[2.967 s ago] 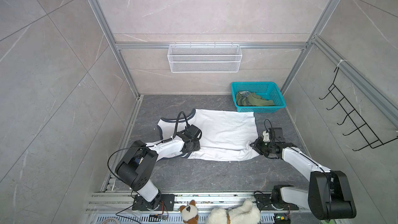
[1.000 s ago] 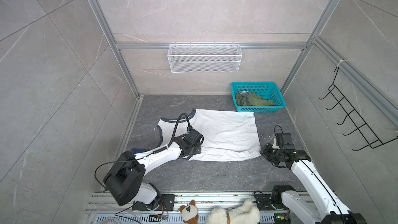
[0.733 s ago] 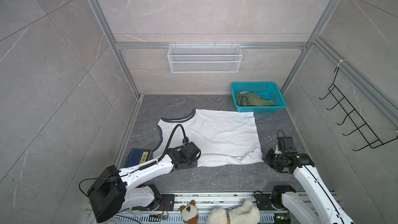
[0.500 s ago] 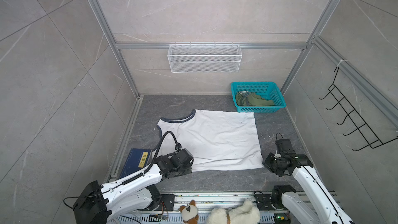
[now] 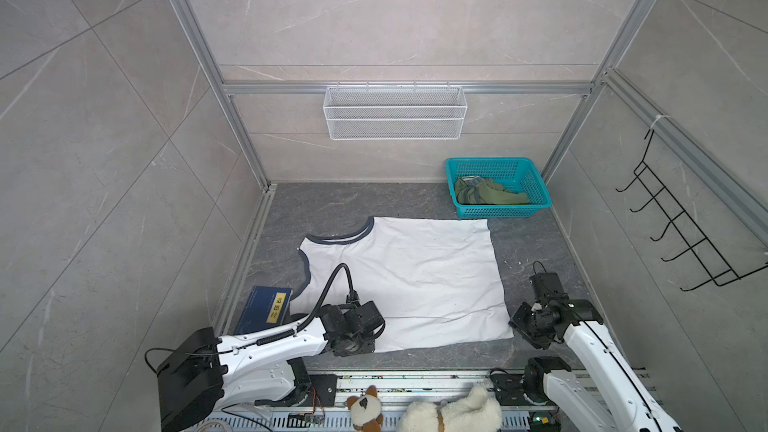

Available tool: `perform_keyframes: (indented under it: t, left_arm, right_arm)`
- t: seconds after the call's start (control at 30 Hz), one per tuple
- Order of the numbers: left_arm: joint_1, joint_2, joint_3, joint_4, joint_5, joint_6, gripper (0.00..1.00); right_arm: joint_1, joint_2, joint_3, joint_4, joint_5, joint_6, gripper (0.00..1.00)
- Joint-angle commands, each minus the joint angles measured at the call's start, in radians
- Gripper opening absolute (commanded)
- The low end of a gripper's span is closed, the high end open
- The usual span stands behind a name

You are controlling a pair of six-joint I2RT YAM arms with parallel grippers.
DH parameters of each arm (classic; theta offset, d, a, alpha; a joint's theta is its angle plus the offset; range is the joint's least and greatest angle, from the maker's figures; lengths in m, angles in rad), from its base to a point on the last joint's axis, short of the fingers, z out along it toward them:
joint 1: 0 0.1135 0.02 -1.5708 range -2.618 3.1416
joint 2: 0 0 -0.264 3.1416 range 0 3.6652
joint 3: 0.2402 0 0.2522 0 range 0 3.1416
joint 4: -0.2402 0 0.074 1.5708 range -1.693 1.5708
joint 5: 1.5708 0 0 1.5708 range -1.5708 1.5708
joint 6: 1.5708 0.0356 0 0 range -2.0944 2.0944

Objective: Fold and stack the tank tops

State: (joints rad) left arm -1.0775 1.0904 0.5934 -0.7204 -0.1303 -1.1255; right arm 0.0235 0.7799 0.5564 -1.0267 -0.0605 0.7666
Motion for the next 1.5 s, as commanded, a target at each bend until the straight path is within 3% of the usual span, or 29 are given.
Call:
perform_keyframes:
  t: [0.0,0.07,0.17,0.23,0.3,0.4,0.5,0.7,0.8,1.1,1.27,1.47]
  left_arm:
    - [0.008,-0.088,0.117,-0.141,-0.148,0.05,0.57]
    - [0.041,-0.102,0.164,-0.178,-0.196,0.1,0.61]
    - [0.136,-0.088,0.192,-0.138,-0.197,0.194,0.65]
    - [0.229,-0.061,0.18,-0.067,-0.153,0.265,0.66]
    - [0.319,-0.032,0.153,0.01,-0.112,0.317,0.66]
    - [0.468,0.016,0.098,0.136,-0.043,0.392,0.67]
    - [0.577,0.084,0.065,0.234,0.017,0.426,0.67]
    - [0.664,0.2,0.013,0.339,0.063,0.423,0.68]
    - [0.71,0.221,-0.024,0.36,0.085,0.401,0.69]
    - [0.867,0.197,-0.056,0.321,0.079,0.312,0.81]
    - [0.885,0.138,-0.045,0.299,0.063,0.313,0.94]
    - [0.838,0.053,0.109,0.186,0.047,0.419,0.94]
  right_arm:
    - [0.006,-0.084,0.087,-0.054,0.031,-0.002,0.59]
    - [0.008,-0.097,0.132,-0.039,0.033,-0.014,0.6]
    - [0.009,-0.061,0.165,0.067,-0.061,-0.052,0.63]
    - [0.02,0.01,0.155,0.186,-0.187,-0.066,0.63]
    - [0.064,0.111,0.147,0.284,-0.235,-0.059,0.62]
    - [0.138,0.245,0.135,0.394,-0.232,-0.059,0.61]
    - [0.146,0.338,0.082,0.502,-0.255,-0.032,0.61]
    - [0.129,0.537,0.029,0.56,-0.168,-0.025,0.59]
    - [0.061,0.597,-0.007,0.596,-0.173,-0.017,0.57]
    - [-0.071,0.576,-0.007,0.571,-0.096,-0.039,0.56]
    - [-0.085,0.569,0.009,0.575,-0.134,-0.079,0.57]
    - [-0.08,0.406,0.099,0.472,-0.206,-0.189,0.6]
